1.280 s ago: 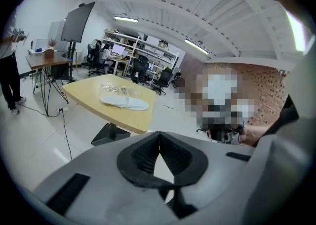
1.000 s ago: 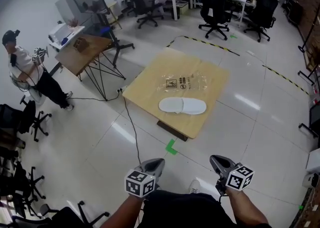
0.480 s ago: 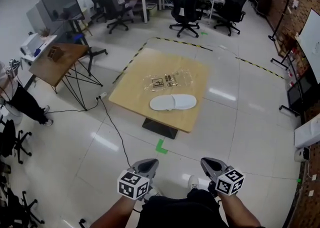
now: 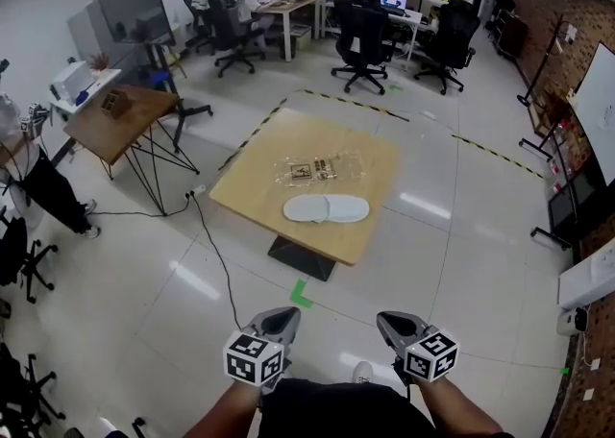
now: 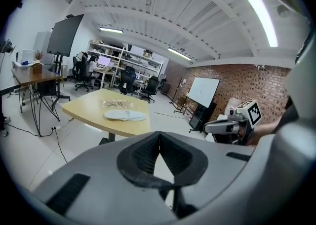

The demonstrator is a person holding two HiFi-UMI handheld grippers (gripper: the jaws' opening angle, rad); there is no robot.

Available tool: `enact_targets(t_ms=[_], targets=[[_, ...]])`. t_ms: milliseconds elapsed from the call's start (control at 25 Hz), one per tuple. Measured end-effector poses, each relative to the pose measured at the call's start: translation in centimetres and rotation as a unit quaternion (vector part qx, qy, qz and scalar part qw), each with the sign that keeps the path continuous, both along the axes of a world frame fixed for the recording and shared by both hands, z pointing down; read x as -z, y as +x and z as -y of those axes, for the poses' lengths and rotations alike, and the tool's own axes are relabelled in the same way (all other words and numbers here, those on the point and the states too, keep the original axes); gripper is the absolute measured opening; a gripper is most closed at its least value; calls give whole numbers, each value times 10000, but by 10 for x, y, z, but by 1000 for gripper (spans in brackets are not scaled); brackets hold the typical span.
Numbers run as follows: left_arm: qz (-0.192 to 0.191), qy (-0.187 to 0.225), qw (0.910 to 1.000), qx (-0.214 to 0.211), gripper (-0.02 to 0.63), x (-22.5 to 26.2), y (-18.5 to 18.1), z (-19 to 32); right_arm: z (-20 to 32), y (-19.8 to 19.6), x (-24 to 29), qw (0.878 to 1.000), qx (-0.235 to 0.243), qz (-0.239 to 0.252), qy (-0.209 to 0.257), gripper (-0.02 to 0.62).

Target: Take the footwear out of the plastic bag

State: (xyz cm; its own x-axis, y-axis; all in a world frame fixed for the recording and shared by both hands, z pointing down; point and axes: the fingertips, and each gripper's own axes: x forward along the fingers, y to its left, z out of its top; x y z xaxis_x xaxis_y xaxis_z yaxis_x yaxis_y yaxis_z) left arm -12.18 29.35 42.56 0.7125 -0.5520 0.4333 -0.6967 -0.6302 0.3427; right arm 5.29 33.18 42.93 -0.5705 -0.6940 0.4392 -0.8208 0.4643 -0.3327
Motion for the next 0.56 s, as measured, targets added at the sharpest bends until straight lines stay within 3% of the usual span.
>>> enact_targets(t_ms=[200,560], targets=[[79,37,9997,218,8,-8,5,-6,2,7,-6,9999,38,156,-20,0],[196,-52,9997,162,8,-14,15,-24,-12,19,-19,9992,-86,337,-185,0]])
